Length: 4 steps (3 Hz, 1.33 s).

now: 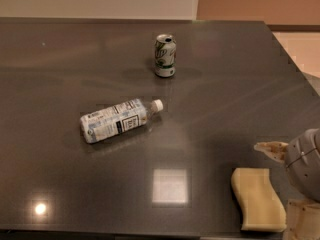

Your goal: Move sponge near 7up can

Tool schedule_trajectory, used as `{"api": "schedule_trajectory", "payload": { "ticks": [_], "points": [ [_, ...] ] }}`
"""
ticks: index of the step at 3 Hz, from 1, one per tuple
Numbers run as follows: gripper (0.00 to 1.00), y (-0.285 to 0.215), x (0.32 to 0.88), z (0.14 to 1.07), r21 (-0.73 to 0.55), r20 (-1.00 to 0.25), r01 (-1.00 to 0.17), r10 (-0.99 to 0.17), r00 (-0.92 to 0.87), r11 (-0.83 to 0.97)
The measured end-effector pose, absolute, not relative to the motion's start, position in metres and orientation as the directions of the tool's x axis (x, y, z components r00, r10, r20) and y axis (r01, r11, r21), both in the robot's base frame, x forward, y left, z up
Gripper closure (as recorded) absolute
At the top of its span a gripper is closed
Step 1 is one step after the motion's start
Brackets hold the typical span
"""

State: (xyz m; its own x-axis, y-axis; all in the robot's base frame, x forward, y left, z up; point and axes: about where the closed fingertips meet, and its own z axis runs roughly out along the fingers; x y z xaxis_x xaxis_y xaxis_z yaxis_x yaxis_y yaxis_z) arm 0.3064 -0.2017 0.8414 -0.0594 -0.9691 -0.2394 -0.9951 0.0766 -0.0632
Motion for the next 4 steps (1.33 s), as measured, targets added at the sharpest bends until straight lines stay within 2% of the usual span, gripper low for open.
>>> {"api": "schedule_trajectory", "payload": {
  "ticks": [1,4],
  "points": [
    [0.18,-0.199,0.299,0.836,-0.056,-0.233,-0.997,-0.972,-0.032,0.046],
    [0.87,-0.195,0.310,0.850,-0.059,-0.243,-0.998,-0.970,-0.018,0.034]
  ]
}}
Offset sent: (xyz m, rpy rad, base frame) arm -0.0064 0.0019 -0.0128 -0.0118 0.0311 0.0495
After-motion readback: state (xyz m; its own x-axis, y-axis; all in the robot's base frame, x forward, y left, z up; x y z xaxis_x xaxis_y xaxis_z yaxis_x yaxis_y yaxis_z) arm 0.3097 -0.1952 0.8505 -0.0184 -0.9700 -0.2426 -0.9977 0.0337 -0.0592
